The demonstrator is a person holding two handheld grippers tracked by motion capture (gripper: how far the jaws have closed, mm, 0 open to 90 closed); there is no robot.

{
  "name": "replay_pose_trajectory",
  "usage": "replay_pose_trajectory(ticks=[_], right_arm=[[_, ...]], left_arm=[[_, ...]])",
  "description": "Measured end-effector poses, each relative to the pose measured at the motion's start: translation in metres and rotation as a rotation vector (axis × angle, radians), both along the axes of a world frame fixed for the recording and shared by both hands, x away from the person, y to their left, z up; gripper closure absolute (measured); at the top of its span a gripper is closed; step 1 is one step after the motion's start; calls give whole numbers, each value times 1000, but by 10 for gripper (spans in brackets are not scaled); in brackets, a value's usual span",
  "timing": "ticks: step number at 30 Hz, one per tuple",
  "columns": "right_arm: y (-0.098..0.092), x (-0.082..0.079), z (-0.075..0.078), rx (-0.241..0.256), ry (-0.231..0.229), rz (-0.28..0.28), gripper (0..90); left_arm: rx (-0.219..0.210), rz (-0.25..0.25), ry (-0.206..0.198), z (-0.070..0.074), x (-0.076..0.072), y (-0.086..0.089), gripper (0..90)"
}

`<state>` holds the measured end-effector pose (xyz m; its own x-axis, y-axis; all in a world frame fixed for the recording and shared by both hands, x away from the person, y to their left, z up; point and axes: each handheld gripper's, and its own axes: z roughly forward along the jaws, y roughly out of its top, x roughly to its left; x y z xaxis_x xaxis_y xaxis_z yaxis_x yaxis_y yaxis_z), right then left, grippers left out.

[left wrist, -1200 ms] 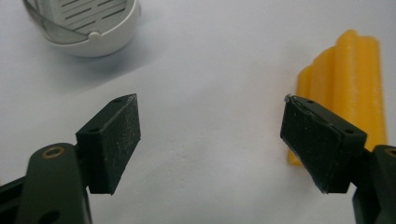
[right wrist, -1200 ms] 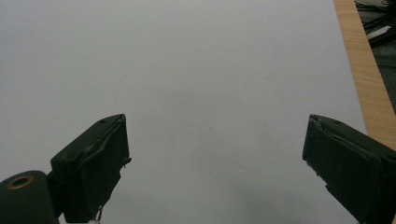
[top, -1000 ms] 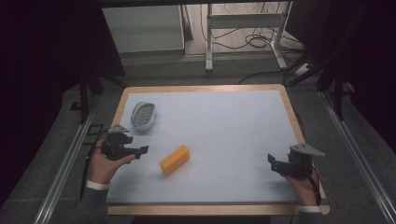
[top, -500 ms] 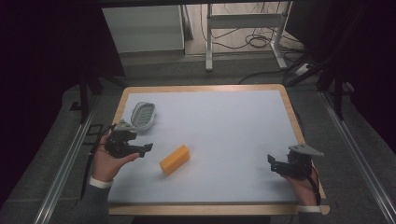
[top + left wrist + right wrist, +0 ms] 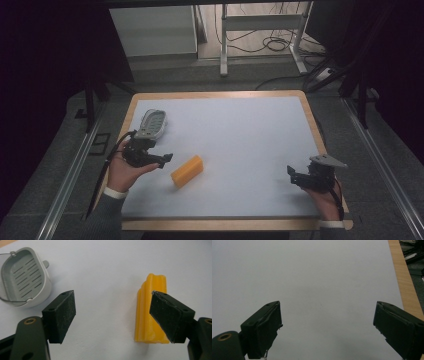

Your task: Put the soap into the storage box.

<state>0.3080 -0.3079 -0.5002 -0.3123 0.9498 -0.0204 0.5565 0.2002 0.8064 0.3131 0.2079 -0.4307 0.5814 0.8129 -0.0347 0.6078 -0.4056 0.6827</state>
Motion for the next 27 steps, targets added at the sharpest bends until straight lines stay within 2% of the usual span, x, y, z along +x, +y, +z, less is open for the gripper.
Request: replay_pose_trajectory(ticks=[18, 27], right_arm=[[0, 0, -2, -5, 8, -7, 81], [0, 1, -3, -13, 13, -8, 81]], left_arm=[[20, -74, 12, 8, 12, -29, 208], [44, -120, 59, -6, 13, -49, 205]])
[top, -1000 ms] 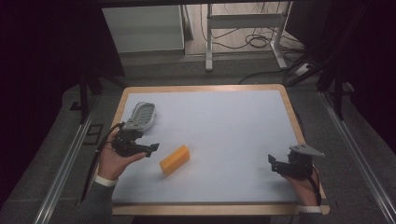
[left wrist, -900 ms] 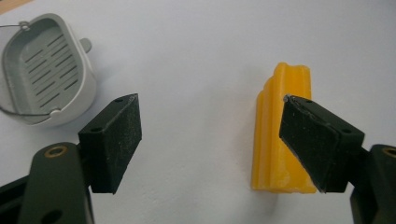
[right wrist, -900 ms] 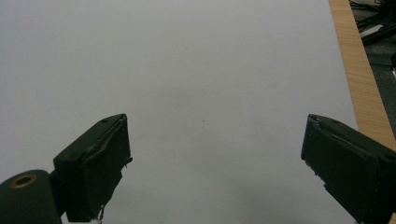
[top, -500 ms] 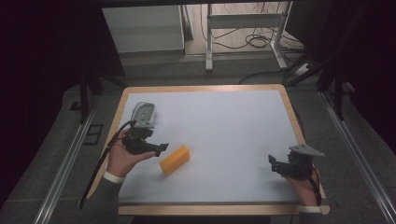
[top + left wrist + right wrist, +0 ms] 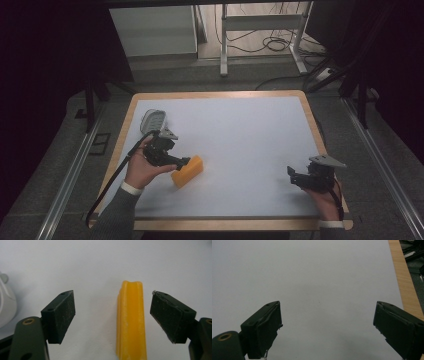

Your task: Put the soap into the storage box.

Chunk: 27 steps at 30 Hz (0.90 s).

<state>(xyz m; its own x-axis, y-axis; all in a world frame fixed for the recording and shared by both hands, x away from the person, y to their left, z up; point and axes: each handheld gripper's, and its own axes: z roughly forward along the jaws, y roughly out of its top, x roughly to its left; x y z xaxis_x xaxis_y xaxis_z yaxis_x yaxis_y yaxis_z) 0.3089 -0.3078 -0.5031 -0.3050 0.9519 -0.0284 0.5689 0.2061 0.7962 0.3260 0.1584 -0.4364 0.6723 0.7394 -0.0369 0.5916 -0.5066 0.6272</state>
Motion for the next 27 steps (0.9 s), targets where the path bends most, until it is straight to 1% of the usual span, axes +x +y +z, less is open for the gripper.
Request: replay_pose_trajectory(ticks=[7, 13, 16, 19, 20, 22, 25, 26, 27], right_arm=[[2, 0, -2, -5, 6, 0, 81], [0, 1, -2, -4, 8, -6, 81], [0, 1, -2, -6, 7, -6, 81], [1, 1, -3, -9, 9, -4, 81], [1, 1, -3, -9, 10, -4, 81], [0, 1, -3, -9, 8, -5, 81], [0, 1, -3, -9, 8, -6, 81], [0, 1, -3, -9, 11, -6, 81], [0, 1, -3, -9, 11, -6, 81]], left_arm=[[17, -11, 25, -8, 4, -6, 204], [34, -33, 45, -16, 5, -13, 204], [38, -39, 63, -20, 5, -17, 203], [30, -41, 91, -26, 7, -18, 206], [34, -39, 107, -29, 8, -19, 209], [36, -42, 120, -32, 8, -20, 217], [44, -48, 131, -35, 8, -21, 228], [46, -57, 136, -38, 8, -22, 256], [46, -57, 136, -38, 8, -22, 262]])
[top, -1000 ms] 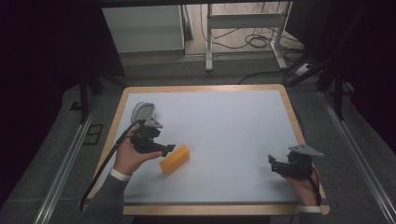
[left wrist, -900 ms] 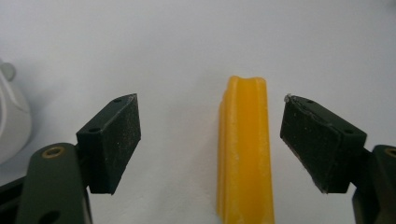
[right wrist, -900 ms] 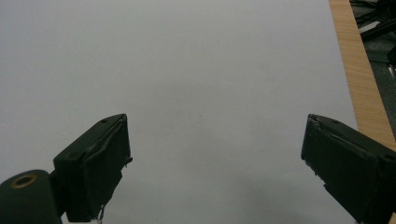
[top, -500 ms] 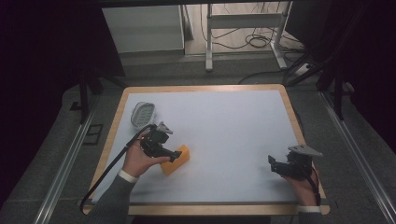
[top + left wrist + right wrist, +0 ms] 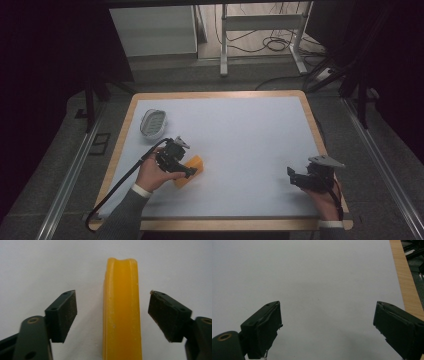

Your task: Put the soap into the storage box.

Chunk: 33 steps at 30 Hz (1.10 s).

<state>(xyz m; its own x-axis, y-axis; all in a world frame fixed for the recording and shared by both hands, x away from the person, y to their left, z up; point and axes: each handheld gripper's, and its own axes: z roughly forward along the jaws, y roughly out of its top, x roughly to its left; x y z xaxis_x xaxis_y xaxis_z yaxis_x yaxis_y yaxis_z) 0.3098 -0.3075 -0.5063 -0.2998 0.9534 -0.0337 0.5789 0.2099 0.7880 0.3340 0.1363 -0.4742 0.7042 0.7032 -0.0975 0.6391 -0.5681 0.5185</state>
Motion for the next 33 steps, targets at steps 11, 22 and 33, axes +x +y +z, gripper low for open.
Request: replay_pose_trajectory(ticks=[11, 22, 33], right_arm=[[0, 0, -2, -2, 7, 0, 81], [1, 0, -2, -11, 7, 3, 81], [4, 0, -2, -25, 12, 3, 81]], left_arm=[[25, -2, 35, -14, 2, -3, 342], [49, 8, 52, -23, 2, -7, 481], [63, -12, 21, -24, -3, -11, 600]])
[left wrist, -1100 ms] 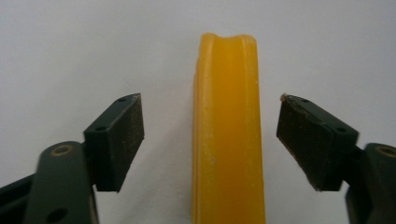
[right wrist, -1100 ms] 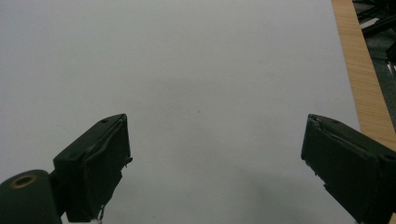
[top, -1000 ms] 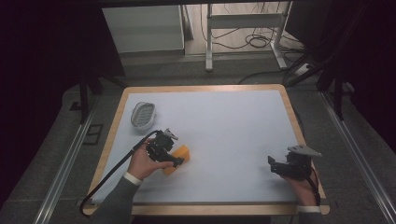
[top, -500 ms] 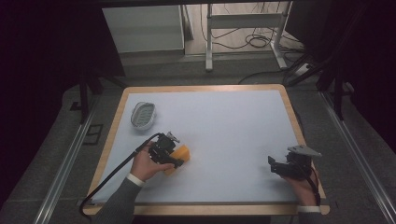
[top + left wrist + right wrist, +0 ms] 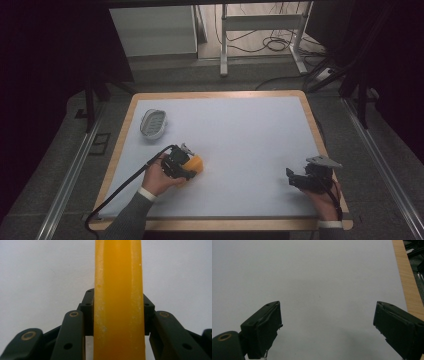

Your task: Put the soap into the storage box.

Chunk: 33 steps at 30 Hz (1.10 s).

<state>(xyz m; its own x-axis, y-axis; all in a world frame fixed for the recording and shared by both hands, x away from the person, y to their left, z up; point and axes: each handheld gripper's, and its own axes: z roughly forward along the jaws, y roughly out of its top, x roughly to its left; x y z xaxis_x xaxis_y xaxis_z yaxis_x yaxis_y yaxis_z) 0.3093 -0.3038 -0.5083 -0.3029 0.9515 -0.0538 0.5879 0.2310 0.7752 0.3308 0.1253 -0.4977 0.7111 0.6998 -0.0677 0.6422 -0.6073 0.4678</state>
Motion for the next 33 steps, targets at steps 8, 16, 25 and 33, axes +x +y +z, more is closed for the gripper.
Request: replay_pose_trajectory(ticks=[8, 16, 25, 33], right_arm=[[-1, 0, 0, -1, -2, -2, 81], [0, -1, 1, -4, -6, -8, 81], [-1, -1, 1, -8, -7, -13, 81], [-3, 0, 0, -6, -7, -26, 81]], left_arm=[[-5, 0, -1, 1, 1, 2, 608], [-51, 9, -22, 14, 1, 12, 608], [-81, 17, -44, 25, 1, 21, 608], [-78, 17, -37, 28, 3, 25, 608]])
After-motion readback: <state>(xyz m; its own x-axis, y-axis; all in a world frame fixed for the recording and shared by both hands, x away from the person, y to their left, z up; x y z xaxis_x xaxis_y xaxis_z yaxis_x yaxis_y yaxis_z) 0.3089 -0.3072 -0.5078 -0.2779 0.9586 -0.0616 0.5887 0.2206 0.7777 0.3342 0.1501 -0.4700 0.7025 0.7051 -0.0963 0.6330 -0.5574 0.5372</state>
